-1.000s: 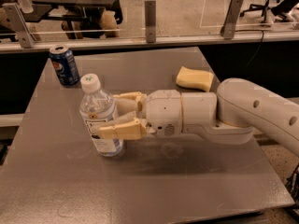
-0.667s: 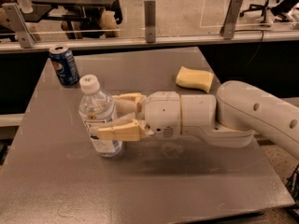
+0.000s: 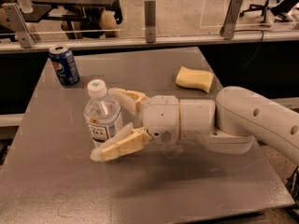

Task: Place blue plastic bottle upright

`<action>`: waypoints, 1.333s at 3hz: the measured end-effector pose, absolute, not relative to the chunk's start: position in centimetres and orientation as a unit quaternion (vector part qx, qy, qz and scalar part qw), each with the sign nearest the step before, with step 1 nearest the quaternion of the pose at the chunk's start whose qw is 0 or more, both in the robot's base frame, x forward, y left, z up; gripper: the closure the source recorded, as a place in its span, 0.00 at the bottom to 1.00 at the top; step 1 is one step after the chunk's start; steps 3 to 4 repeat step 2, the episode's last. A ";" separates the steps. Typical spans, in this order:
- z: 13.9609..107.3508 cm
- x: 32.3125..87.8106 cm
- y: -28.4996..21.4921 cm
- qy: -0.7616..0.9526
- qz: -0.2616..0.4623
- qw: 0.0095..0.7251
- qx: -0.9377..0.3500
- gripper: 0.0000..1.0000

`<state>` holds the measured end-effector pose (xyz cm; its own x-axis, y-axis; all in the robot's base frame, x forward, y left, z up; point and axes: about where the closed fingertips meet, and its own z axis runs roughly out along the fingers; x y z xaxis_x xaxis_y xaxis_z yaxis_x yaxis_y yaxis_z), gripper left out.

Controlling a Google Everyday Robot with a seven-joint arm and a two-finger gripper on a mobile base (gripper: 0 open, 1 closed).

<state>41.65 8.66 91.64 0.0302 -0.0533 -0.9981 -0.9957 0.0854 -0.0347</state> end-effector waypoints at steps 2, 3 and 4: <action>91.6 41.6 8.1 0.530 0.447 0.526 -0.492 0.00; 91.6 41.6 8.1 0.530 0.447 0.526 -0.492 0.00; 91.6 41.6 8.1 0.530 0.447 0.526 -0.492 0.00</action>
Offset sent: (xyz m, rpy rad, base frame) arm 0.0029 -0.0144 -0.0030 0.0074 -0.0096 -0.0578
